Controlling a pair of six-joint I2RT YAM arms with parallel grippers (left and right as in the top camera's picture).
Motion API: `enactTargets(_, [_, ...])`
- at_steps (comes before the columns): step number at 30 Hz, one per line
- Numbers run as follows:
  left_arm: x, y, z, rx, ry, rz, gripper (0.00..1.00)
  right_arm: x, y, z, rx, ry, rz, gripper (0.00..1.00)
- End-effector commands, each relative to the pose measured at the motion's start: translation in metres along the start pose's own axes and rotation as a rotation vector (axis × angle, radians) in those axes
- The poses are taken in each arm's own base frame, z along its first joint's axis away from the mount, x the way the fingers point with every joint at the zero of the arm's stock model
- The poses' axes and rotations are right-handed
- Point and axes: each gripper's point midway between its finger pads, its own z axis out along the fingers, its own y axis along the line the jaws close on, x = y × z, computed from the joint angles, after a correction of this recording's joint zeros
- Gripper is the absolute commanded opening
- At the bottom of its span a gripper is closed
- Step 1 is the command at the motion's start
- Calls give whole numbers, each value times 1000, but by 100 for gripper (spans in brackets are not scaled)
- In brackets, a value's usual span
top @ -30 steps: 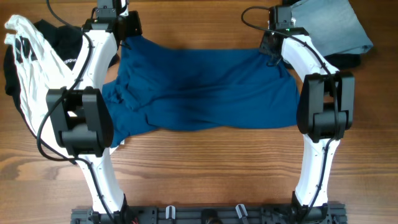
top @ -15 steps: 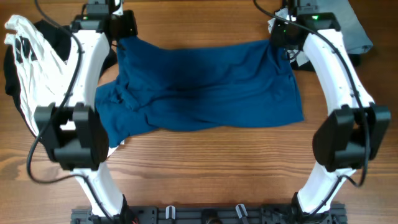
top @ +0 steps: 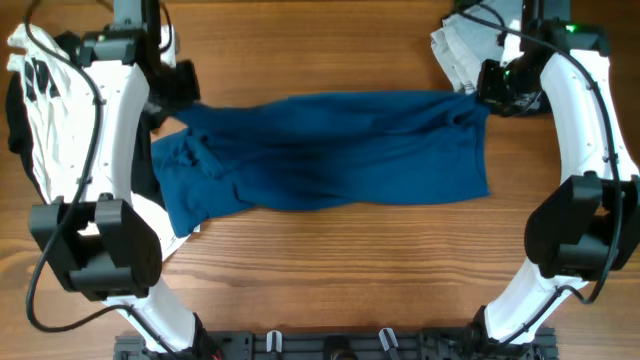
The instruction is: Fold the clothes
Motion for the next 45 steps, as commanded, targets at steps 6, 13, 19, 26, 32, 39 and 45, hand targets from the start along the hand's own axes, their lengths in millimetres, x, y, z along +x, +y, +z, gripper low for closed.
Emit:
enactTargets(6, [44,16,43,-29,120,-14,4,36,-25,26,3,112,50,4])
enactTargets(13, [67,21,60,-49,178,-15,4,52,-47,46,9,145,112,4])
enactTargets(19, [77,28,65,-84,202,-12,65,63,-49,56,9,170,106,61])
enactTargets(26, [70,41,62,-95,182,-53,100,62,-49,56,5,167,86,100])
enactTargets(32, [35,55,26,-77,27,-137,98,55,-37,66,-73,126,29,99])
enactTargets(39, [31,48,18,-31,-5,-136,34,54,-37,70,-76,117,27,97])
enactTargets(45, [40,48,40,-31,65,-135,4,63,-35,89,-94,161,32,91])
